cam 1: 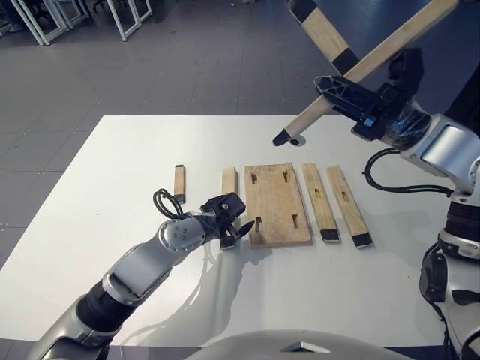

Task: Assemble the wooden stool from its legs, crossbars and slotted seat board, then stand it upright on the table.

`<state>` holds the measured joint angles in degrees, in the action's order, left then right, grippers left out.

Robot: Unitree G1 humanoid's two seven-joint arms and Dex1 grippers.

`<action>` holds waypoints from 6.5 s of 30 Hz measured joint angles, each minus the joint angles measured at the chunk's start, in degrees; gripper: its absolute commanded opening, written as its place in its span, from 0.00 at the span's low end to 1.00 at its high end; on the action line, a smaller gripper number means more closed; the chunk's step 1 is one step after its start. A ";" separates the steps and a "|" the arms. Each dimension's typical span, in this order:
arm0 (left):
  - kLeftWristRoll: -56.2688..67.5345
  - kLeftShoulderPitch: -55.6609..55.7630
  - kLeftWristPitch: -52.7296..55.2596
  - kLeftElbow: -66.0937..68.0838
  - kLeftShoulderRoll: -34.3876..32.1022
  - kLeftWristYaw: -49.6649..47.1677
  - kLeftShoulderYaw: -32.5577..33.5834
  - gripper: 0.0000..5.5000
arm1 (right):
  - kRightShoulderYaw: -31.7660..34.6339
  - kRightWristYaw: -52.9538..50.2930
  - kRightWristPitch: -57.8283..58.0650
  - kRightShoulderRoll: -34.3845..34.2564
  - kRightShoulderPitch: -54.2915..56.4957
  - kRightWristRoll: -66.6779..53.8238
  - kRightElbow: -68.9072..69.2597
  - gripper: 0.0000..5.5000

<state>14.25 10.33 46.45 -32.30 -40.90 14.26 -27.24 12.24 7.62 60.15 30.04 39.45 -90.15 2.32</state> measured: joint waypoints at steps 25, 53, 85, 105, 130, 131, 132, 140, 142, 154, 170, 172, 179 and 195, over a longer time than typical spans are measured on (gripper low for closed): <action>-14.40 2.83 4.30 -4.10 -15.26 21.38 -6.98 0.74 | -1.18 5.25 -8.03 -2.21 -2.51 23.62 -0.94 0.37; -19.42 1.43 -6.00 2.91 -13.80 31.96 -1.40 0.74 | -28.66 60.50 -32.64 -6.83 5.32 65.74 -38.53 0.37; -21.37 1.23 -1.69 2.76 -8.70 31.65 0.15 0.74 | -28.81 58.91 -47.98 -11.12 6.32 73.42 -50.31 0.37; -21.48 0.36 -0.22 1.01 -7.43 31.37 0.27 0.74 | -20.07 50.66 -34.92 -1.86 -1.18 79.86 -34.89 0.73; -21.81 -0.89 1.37 0.63 -6.61 28.94 0.44 0.74 | -8.27 -1.17 -12.65 -34.01 -3.38 53.40 12.81 0.51; -21.86 -0.89 1.63 0.60 -6.46 28.92 0.43 0.74 | -7.48 -1.59 -11.90 -33.96 -2.81 52.71 12.27 0.51; -21.89 -0.88 2.00 0.56 -6.24 28.84 0.43 0.74 | -5.95 -2.11 -11.20 -33.59 -1.59 51.87 10.55 0.51; -21.91 -0.91 2.34 0.28 -5.70 28.62 0.40 0.74 | 3.20 -6.46 -4.81 -30.69 4.91 46.82 4.60 0.51; -21.89 -0.87 2.54 0.02 -5.68 28.63 0.59 0.74 | 6.05 -9.11 -3.94 -29.11 5.26 45.90 5.38 0.51; -7.66 8.64 13.30 -3.64 -4.99 33.17 17.05 0.74 | 9.20 -15.20 -5.48 -18.10 -17.10 51.89 24.13 0.60; -7.35 -9.64 13.27 -8.79 -7.39 22.90 20.63 0.74 | -4.71 3.43 -16.24 -7.63 -48.99 65.89 17.05 0.79; -7.73 -9.50 12.76 -8.14 -7.49 22.63 20.60 0.74 | -5.96 4.38 -19.03 -7.60 -48.97 67.74 15.51 0.79; -8.97 -9.14 9.35 -4.99 -9.29 22.57 18.87 0.74 | -6.78 6.90 -24.49 -7.67 -48.35 70.00 11.10 0.62; -17.93 -8.32 0.57 -0.56 -7.13 20.78 2.64 0.74 | -4.78 5.18 -21.80 -11.45 -44.45 69.70 10.29 0.37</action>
<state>-3.67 2.02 47.02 -32.86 -48.03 35.04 -24.61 7.46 12.79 38.35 18.60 -4.99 -20.45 12.61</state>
